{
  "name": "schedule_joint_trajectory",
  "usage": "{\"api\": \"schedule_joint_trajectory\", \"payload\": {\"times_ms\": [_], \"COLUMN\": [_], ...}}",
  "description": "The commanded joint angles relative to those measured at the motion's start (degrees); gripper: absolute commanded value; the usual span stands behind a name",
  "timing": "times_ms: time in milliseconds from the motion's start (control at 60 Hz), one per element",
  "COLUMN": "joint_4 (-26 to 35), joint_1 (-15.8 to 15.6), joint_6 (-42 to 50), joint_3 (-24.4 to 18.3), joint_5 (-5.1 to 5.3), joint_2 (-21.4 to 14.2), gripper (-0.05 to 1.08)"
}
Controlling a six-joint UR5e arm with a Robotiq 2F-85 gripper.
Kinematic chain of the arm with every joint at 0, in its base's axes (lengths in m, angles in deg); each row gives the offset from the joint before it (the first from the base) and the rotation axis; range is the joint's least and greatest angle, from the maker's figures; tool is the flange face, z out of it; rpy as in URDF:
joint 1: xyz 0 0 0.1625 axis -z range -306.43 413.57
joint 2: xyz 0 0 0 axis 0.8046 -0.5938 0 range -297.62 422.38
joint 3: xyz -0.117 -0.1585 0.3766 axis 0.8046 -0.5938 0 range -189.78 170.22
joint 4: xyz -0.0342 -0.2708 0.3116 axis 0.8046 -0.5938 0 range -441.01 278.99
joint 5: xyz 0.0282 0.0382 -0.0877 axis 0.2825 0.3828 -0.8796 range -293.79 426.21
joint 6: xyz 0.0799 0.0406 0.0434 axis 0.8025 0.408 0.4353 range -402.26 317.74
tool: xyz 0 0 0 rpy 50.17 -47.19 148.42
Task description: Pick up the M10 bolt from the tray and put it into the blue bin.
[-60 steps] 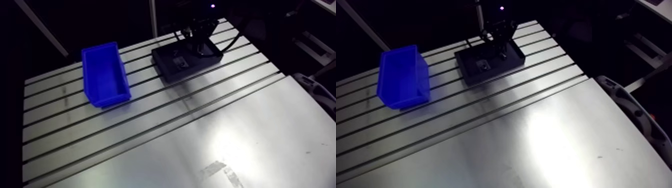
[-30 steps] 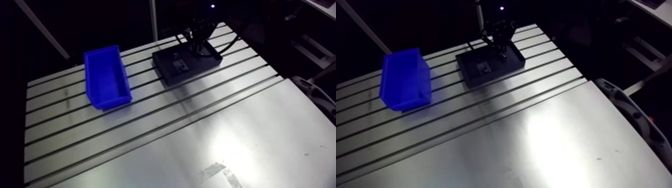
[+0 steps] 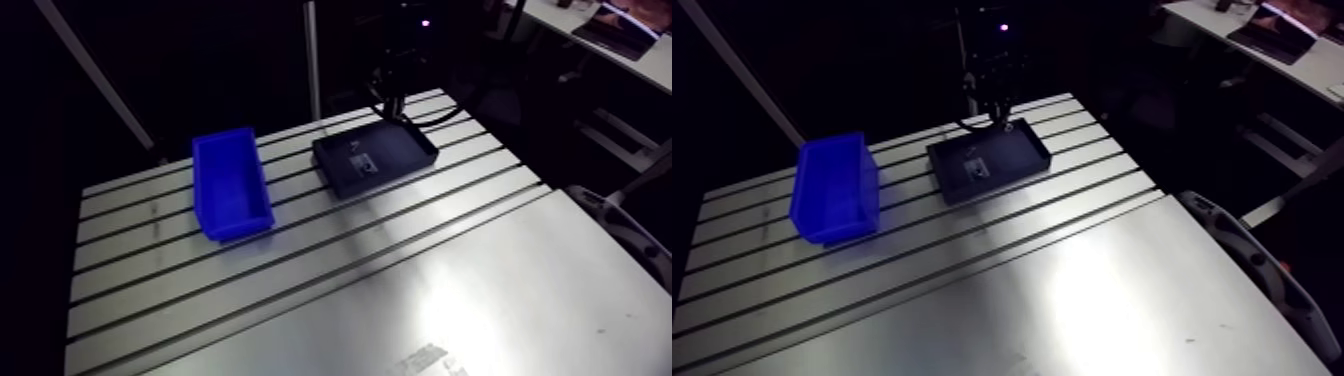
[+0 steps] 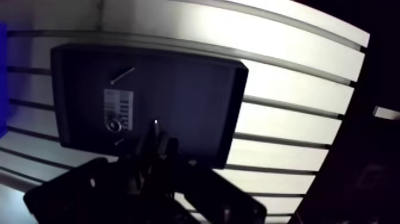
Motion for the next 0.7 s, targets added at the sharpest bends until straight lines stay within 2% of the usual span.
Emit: {"api": "schedule_joint_trajectory", "payload": {"times_ms": [17, 117, 300, 500, 700], "joint_4": [3.2, 6.8, 9.4, 12.5, 12.6], "joint_1": [-2.0, -4.2, -6.4, -11.2, -14.4], "joint_6": [-8.3, -15.5, -26.1, -38.6, -44.0], "joint_3": [0.2, -0.3, -0.5, -1.3, -2.0], "joint_5": [1.23, 1.94, 2.93, 2.95, 2.94], "joint_2": [-5.1, -7.3, -10.1, -10.2, -10.1], "gripper": [1.07, 1.06, 1.05, 1.05, 1.05]}}
